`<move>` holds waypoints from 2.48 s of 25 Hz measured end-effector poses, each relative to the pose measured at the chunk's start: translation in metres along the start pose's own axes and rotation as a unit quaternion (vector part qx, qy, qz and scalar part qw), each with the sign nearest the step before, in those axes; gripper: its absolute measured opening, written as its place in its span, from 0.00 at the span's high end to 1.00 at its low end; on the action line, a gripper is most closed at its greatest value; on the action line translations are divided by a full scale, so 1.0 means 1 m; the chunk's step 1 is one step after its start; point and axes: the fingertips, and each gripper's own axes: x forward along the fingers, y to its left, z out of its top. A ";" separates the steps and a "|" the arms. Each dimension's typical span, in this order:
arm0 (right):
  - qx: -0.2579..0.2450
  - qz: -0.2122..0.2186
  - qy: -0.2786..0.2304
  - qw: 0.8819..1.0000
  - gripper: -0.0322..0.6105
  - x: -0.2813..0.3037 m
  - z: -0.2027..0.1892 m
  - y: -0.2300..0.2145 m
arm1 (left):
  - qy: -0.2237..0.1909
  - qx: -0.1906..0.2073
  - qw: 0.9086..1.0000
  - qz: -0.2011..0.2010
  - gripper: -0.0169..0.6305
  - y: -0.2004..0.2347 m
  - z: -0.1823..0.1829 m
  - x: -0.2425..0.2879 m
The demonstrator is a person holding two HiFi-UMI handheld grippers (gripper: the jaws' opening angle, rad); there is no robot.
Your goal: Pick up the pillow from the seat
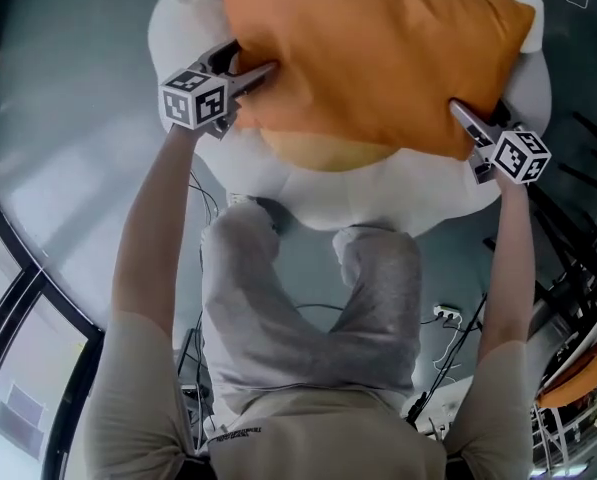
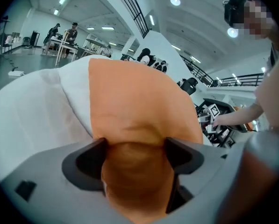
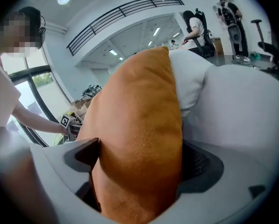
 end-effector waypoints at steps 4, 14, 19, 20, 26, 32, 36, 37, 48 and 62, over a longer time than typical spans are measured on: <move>-0.002 0.007 -0.014 1.000 0.14 0.013 -0.009 0.007 | -0.022 0.005 1.000 0.014 0.38 -0.003 -0.004 0.015; -0.077 -0.038 -0.010 0.996 0.71 0.009 0.000 0.041 | -0.010 0.045 0.996 0.073 0.73 -0.034 0.004 0.021; -0.095 -0.060 -0.021 0.993 0.78 -0.016 0.021 0.083 | -0.009 0.060 0.994 0.093 0.80 -0.066 0.027 -0.009; -0.097 -0.062 -0.023 0.993 0.78 -0.022 0.029 0.094 | -0.010 0.060 0.994 0.096 0.81 -0.072 0.035 -0.020; -0.119 -0.078 -0.062 0.988 0.78 -0.085 0.108 0.162 | -0.032 0.077 0.991 0.109 0.82 -0.123 0.117 -0.103; -0.153 -0.100 -0.136 0.974 0.77 -0.188 0.228 0.243 | -0.082 0.112 0.982 0.125 0.82 -0.197 0.249 -0.209; -0.178 -0.125 -0.196 0.956 0.76 -0.274 0.312 0.299 | -0.131 0.156 0.970 0.133 0.82 -0.264 0.346 -0.286; -0.185 -0.130 -0.214 0.950 0.76 -0.295 0.333 0.312 | -0.145 0.172 0.964 0.138 0.82 -0.281 0.371 -0.304; -0.260 -0.168 -0.351 0.884 0.75 -0.503 0.483 0.468 | -0.287 0.249 0.912 0.154 0.82 -0.446 0.536 -0.497; -0.288 -0.196 -0.463 0.815 0.73 -0.623 0.482 0.558 | -0.388 0.342 0.838 0.174 0.82 -0.557 0.557 -0.608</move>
